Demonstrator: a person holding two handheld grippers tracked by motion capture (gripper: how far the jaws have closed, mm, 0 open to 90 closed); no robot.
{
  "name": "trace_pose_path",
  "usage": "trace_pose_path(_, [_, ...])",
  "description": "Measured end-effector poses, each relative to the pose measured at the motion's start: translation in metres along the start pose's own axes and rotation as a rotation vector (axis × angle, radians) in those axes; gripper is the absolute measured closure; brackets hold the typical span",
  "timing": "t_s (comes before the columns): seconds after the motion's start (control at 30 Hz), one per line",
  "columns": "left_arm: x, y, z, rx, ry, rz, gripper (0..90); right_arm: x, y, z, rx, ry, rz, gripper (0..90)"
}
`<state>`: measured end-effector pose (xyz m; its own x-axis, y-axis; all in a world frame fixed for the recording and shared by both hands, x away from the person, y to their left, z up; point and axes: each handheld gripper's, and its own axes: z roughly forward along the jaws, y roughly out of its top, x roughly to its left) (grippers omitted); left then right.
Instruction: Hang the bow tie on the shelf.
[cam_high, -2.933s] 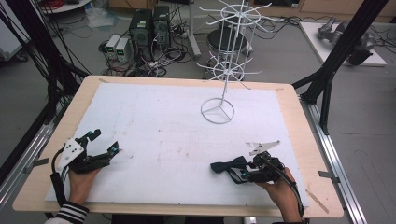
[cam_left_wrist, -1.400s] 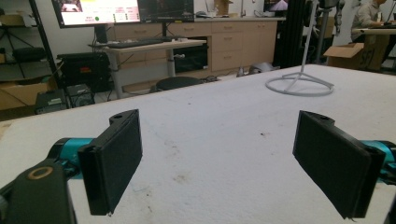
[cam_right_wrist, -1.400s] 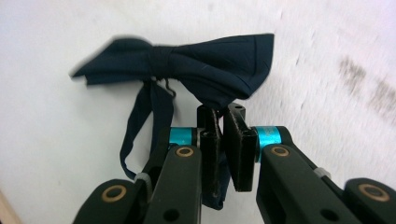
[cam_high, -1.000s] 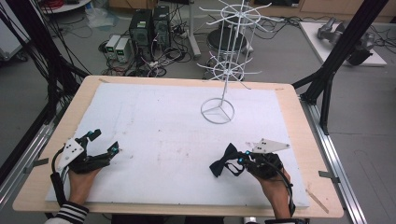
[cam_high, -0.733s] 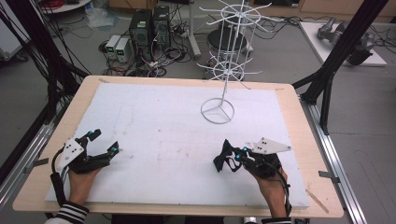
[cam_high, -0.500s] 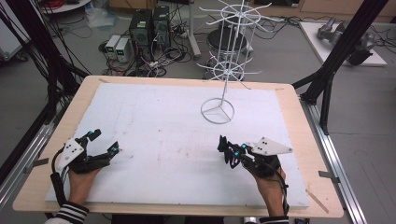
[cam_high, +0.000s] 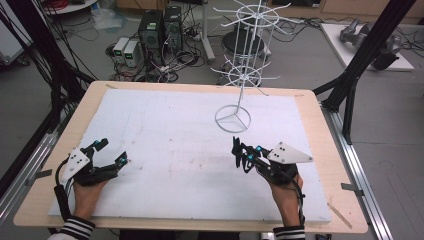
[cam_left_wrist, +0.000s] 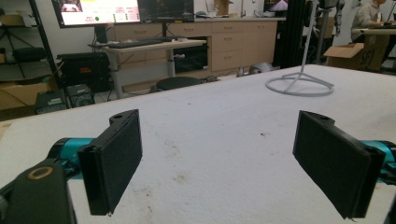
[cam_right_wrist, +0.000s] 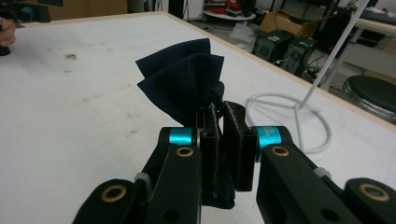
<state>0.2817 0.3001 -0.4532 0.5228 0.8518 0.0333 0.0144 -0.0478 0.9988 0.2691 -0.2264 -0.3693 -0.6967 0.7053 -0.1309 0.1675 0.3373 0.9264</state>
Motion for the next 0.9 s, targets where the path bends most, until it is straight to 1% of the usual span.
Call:
trace_pose_path(0.03, [0.0,0.0,0.0,-0.001,0.0,0.0,16.1,0.0,0.004,0.001,-0.015,-0.007,-0.008,84.3])
trace_pose_path(0.13, [0.0,0.0,0.0,0.0,0.0,0.0,16.1,-0.001,0.01,0.003,-0.037,-0.004,-0.004,84.3])
trace_pose_path(0.17, [0.0,0.0,0.0,-0.001,0.001,0.0,16.1,-0.001,0.013,0.004,-0.051,-0.002,0.0,84.4])
trace_pose_path(0.23, [0.0,0.0,0.0,0.0,-0.001,-0.001,16.1,-0.001,0.015,0.004,-0.056,-0.005,0.003,84.3])
trace_pose_path(0.27, [0.0,0.0,0.0,0.0,0.0,-0.001,16.1,-0.002,0.018,0.005,-0.084,-0.011,0.008,84.3])
trace_pose_path(0.47, [0.0,0.0,0.0,0.002,-0.001,0.001,16.1,-0.007,0.024,0.006,-0.149,-0.024,0.048,84.3])
trace_pose_path(0.57, [0.0,0.0,0.0,0.002,-0.001,0.001,16.1,-0.008,0.026,0.007,-0.162,-0.02,0.058,84.3])
trace_pose_path(0.7, [0.0,0.0,0.0,0.001,0.0,0.0,16.1,-0.013,0.034,0.01,-0.191,-0.018,0.068,84.3])
trace_pose_path(0.73, [0.0,0.0,0.0,0.001,0.0,0.0,16.1,-0.013,0.034,0.01,-0.191,-0.018,0.068,84.3])
trace_pose_path(0.8, [0.0,0.0,0.0,0.002,-0.001,-0.001,16.1,-0.016,0.04,0.013,-0.203,-0.02,0.068,84.3])
trace_pose_path(0.9, [0.001,0.0,0.0,0.002,-0.001,-0.001,16.0,-0.018,0.045,0.015,-0.209,-0.021,0.065,84.3])
